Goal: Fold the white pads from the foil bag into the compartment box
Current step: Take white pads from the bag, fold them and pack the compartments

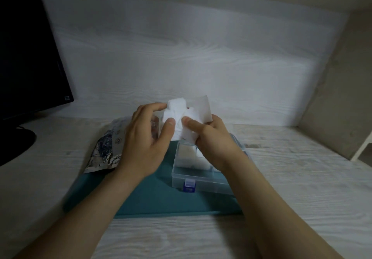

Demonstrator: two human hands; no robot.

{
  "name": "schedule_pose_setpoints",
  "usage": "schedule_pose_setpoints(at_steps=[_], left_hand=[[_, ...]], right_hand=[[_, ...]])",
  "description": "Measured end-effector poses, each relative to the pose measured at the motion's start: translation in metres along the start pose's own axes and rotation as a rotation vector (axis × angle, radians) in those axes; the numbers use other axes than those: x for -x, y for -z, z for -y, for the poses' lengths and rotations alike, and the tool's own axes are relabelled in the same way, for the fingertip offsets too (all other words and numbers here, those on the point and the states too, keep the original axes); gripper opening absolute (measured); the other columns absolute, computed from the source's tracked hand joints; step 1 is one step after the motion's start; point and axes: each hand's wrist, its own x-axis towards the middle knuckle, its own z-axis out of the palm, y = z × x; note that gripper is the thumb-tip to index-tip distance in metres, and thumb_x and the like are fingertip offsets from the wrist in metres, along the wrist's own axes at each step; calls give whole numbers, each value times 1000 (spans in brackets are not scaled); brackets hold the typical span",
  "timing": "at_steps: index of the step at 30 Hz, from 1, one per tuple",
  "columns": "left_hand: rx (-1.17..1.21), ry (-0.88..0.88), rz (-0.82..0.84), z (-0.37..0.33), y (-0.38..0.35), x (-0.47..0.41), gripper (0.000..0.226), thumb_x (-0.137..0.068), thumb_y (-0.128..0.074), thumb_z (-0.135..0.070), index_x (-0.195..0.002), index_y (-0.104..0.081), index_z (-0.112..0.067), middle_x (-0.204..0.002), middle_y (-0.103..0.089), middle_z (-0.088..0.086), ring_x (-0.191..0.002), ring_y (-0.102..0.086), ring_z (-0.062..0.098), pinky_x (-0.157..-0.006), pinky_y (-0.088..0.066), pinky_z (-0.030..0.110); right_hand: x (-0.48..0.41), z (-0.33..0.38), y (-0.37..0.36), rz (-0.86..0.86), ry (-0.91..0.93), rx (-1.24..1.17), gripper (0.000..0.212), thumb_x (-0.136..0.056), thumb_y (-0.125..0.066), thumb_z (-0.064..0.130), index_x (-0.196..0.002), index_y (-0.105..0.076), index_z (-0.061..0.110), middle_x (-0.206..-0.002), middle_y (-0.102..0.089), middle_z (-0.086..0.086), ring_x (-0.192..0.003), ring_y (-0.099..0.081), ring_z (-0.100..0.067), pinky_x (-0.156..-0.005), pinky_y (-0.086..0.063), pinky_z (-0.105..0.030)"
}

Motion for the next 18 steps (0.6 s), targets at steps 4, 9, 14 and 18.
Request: schedule_pose_setpoints(at_steps=[4, 9, 14, 18], left_hand=[[346, 258, 106, -15, -9, 4, 37, -92, -71, -36, -127, -63, -28, -118, -74, -7, -109, -72, 16, -92, -61, 45], [564, 427, 214, -20, -8, 3, 29, -102, -62, -4, -126, -69, -19, -115, -79, -1, -109, -76, 21, -86, -65, 40], [595, 451, 164, -20, -9, 5, 22, -104, -63, -7, -124, -72, -14, -111, -81, 1, -104, -78, 18, -82, -65, 34], [629, 461, 156, -19, -8, 5, 25, -105, -60, -5, -124, -72, -15, -113, -81, 1, -105, -78, 20, -83, -65, 33]], right_hand=[[2, -6, -4, 59, -9, -81, 50, -92, -76, 26, -136, -61, 7, -127, -73, -14, -120, -69, -35, -108, -53, -56], [6, -6, -6, 74, -31, -138, 39, -97, -67, 16, -134, -62, 7, -126, -74, -14, -121, -68, -35, -107, -54, -54], [10, -4, -16, 64, -50, -117, 46, -92, -58, 41, -126, -69, 11, -122, -74, -15, -121, -68, -34, -109, -52, -54], [11, -2, -17, 30, -91, -193, 42, -110, -38, 44, -120, -70, 18, -123, -76, -9, -124, -67, -28, -115, -47, -49]])
